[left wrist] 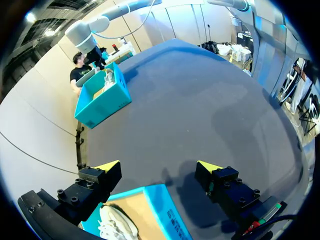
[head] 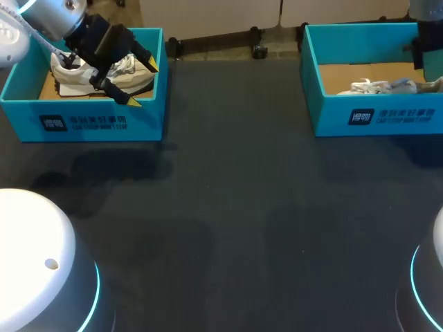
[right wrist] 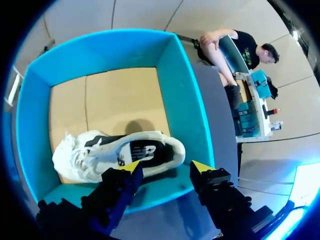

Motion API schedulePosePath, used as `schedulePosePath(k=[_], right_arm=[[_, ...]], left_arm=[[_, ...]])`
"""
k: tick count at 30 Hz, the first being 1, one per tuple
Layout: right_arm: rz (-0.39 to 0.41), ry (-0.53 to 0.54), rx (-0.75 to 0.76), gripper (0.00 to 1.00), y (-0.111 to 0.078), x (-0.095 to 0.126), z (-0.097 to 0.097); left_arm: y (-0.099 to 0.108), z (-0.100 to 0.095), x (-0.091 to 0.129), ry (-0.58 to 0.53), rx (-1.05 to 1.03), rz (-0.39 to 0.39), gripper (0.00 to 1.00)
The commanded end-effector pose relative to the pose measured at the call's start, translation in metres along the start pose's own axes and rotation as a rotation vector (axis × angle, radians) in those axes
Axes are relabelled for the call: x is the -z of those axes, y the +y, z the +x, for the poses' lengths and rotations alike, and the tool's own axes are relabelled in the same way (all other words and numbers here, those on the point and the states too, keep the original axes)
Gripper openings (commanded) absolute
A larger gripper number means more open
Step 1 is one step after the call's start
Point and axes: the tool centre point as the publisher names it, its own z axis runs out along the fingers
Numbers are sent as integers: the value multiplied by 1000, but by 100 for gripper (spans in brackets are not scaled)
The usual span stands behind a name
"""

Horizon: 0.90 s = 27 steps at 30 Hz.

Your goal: Take the shoe out of the shoebox, open the shoe tongue, remove and reinsert the insole, then place the shoe into the shoebox

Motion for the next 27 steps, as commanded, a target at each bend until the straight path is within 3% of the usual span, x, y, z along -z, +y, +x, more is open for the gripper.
schedulePosePath(k=[1,7,9,10,21,27], right_arm=[[-32,23,27,65,-17,13,0],[-39,101,54,78,-32,33,17],[-47,114,75,96,-37,39,22],[-48,115,78,100,-39,41,24],[-49,133,71,100,-60,70,33],[-61,218,102,100,-74,90,38]], left_arm=[[-1,1,1,0,0,-3,100],[-1,1,1,0,0,-3,100],[-1,1,1,0,0,-3,100],[-1,1,1,0,0,-3,100],[-1,1,1,0,0,-3,100],[-1,1,1,0,0,-3,100]])
